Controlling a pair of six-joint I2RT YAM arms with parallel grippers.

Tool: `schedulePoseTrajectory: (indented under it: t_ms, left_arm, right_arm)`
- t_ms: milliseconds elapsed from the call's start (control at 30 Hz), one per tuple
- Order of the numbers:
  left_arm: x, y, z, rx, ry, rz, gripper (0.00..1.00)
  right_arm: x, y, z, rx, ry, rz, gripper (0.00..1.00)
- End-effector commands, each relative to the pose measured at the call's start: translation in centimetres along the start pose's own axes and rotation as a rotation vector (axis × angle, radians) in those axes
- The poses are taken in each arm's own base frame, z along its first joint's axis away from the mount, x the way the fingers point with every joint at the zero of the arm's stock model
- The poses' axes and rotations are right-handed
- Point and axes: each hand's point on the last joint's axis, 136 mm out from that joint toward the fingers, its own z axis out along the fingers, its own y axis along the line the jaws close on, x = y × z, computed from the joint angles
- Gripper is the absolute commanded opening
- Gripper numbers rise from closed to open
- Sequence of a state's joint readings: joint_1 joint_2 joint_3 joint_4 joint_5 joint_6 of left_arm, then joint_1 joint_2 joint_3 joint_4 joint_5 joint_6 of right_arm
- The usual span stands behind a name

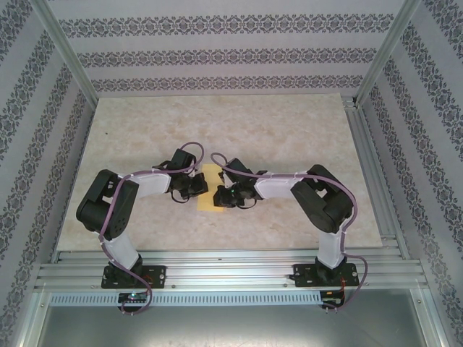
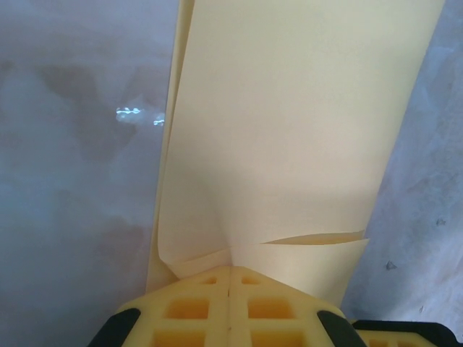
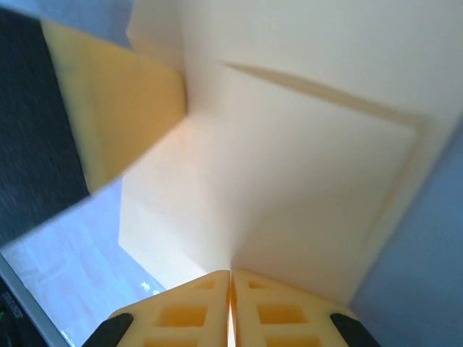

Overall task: Fold a paper plane with a square sheet of paper (pick it up from the middle)
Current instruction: Fold the triangle a second time at the center of the table.

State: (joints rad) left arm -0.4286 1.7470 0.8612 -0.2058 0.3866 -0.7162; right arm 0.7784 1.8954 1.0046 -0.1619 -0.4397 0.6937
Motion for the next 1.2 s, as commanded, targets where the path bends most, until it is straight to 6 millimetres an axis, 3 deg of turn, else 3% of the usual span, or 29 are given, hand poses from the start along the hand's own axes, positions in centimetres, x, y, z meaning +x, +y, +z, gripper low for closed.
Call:
schedulePoseTrajectory:
  t_ms: [0,100,300,433,533,733,1167]
  left_arm:
    - [2.6,5.2,1.6,-0.198,0.067,-0.044,0.07]
    - [2.6,5.2,1.7,-0.196,0.067,-0.042,0.07]
    - [2.7,5.0,1.8,-0.185,0.073,-0.043,0.07]
    - [2.8,4.9,1.9,-0.177,0.078,-0.044,0.07]
    - [2.9,4.6,2.0,-0.165,0.083,-0.042,0.07]
    - [2.6,4.4,2.0,-0.159,0.077,-0.041,0.07]
    - [2.5,4.3,1.9,-0.161,0.072,-0.039,0.07]
  right_arm:
    - [6.0,-3.7,-0.4,0.097,0.184,0.06,0.11]
    - [6.0,-3.1,-1.3,0.084,0.173,0.042,0.11]
    - [0.1,1.4,-3.5,0.013,-0.016,-0.037,0.12]
    - [-3.0,2.5,-2.8,0.028,-0.058,-0.051,0.12]
    - [-4.0,2.5,-1.5,0.042,-0.047,-0.046,0.12]
    - [-3.4,1.5,-0.2,0.067,-0.013,-0.028,0.11]
    - [1.9,-2.5,0.6,0.135,0.115,0.03,0.11]
